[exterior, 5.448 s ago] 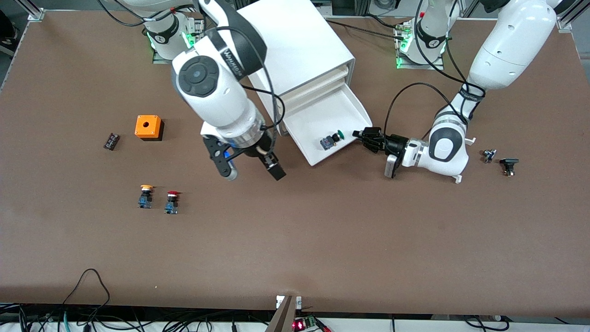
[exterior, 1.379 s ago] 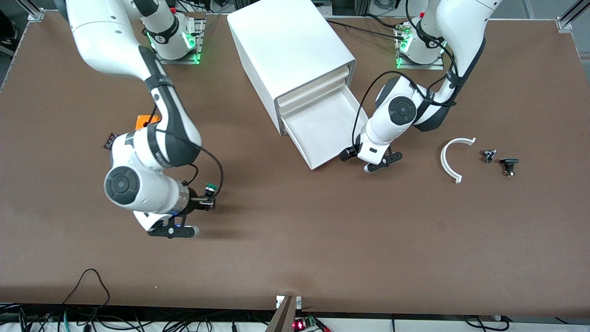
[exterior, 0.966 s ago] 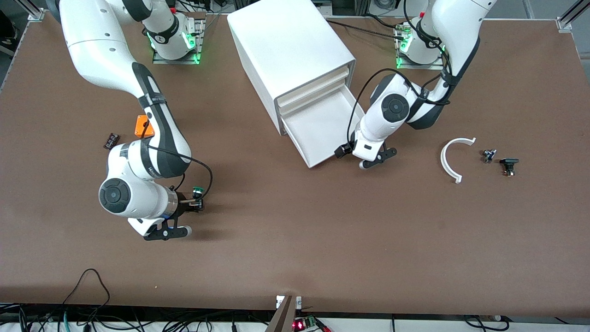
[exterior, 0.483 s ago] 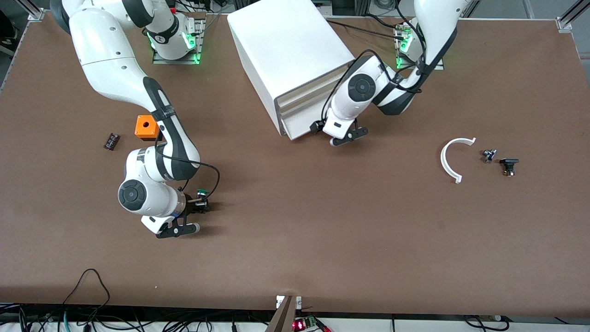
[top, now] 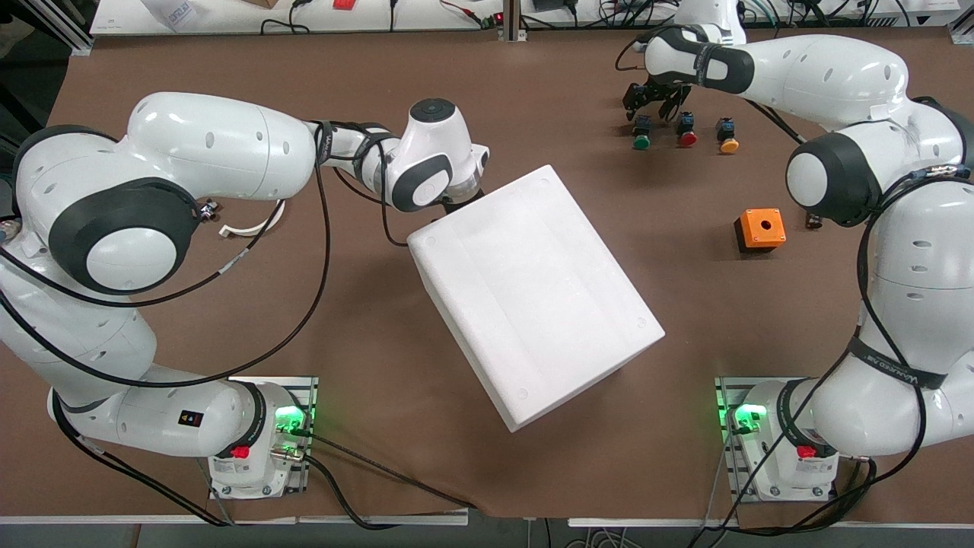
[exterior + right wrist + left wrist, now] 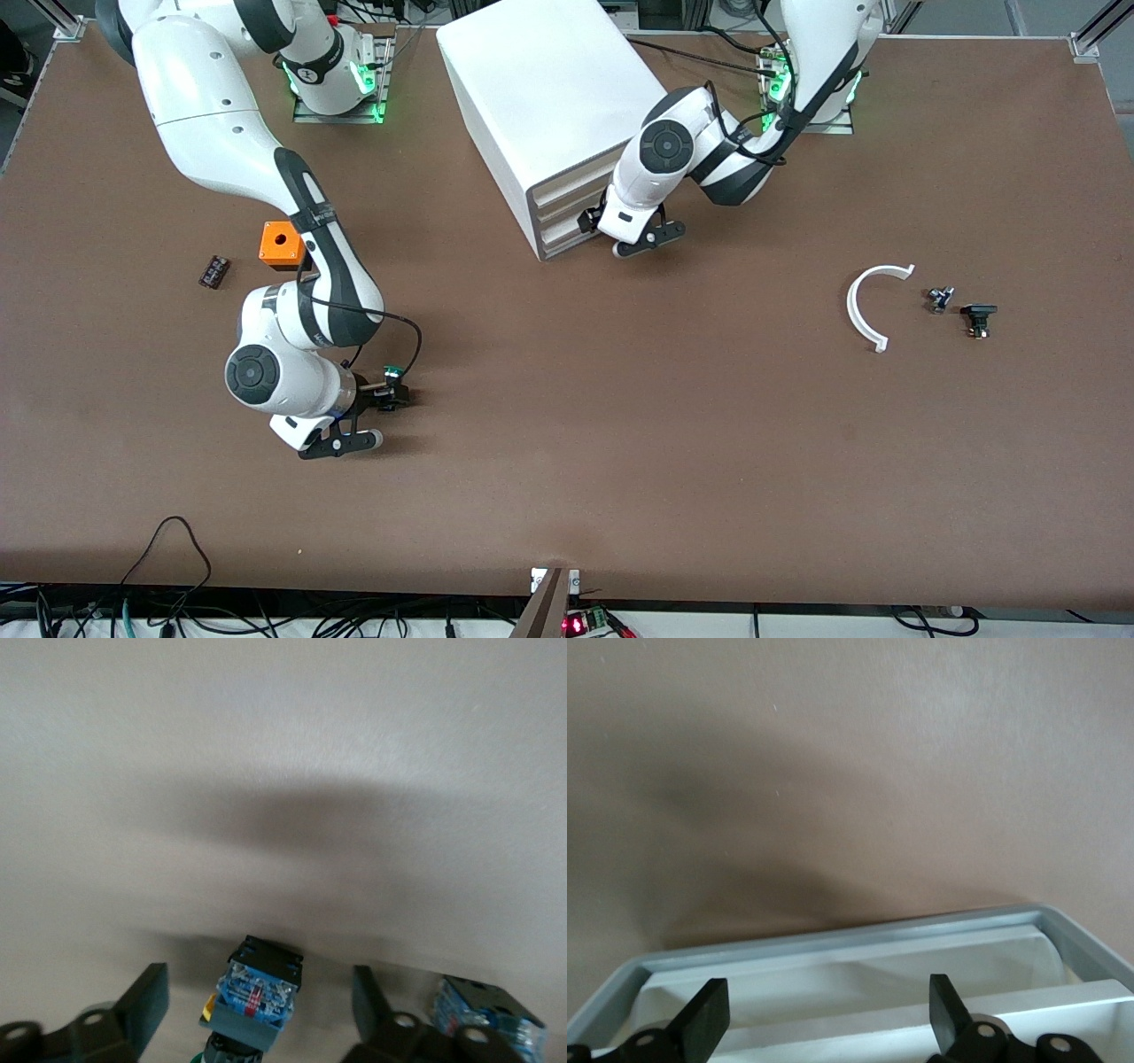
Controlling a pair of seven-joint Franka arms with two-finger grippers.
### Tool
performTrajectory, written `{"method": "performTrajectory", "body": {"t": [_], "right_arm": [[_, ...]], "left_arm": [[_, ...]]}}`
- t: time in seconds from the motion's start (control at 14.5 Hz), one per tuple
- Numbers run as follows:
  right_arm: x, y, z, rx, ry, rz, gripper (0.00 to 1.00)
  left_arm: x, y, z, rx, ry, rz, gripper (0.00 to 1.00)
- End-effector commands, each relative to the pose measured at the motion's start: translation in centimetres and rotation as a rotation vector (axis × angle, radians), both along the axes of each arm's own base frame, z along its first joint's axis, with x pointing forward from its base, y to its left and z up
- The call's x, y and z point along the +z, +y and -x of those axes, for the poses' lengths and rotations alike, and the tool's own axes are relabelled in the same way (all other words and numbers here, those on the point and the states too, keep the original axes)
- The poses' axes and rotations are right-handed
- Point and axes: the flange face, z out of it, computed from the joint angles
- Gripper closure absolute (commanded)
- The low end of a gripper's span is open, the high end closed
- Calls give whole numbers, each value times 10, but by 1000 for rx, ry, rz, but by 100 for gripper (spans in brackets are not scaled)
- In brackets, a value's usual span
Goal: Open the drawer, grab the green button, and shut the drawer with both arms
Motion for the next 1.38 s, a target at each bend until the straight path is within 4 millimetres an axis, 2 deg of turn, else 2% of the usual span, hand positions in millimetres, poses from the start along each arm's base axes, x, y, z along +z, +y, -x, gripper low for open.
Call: {"method": "performTrajectory", "body": {"t": [0.0, 0.21, 0.34, 0.48, 0.55, 0.76, 0.9, 1.1, 1.31], "right_arm": [[42, -21, -6, -13, -33, 1, 0], [74, -47, -5, -46, -18, 19, 0], [100, -65, 0, -66, -7, 34, 0], [131, -90, 13, -95, -15, 48, 0], [146, -104, 20, -108, -22, 56, 0], [203, -141, 43, -147, 16, 70, 0], [245, -148, 60, -160, 38, 60, 0], [306, -158, 80, -160, 11, 78, 0], [355, -161, 93, -151, 24, 90, 0]], "left_arm": [[2, -8, 12, 4, 5, -15, 1], [1, -15, 22, -20, 17, -28, 1], [6, -12, 17, -25, 26, -40, 1], [24, -3, -9, -11, 16, -43, 1], [40, 4, -30, -14, 20, -49, 1], [95, 34, -88, -211, -36, -144, 1], [133, 56, -119, -287, -47, -193, 1], [194, 109, -160, -440, -75, -245, 1], [254, 163, -177, -543, -122, -245, 1]]}}
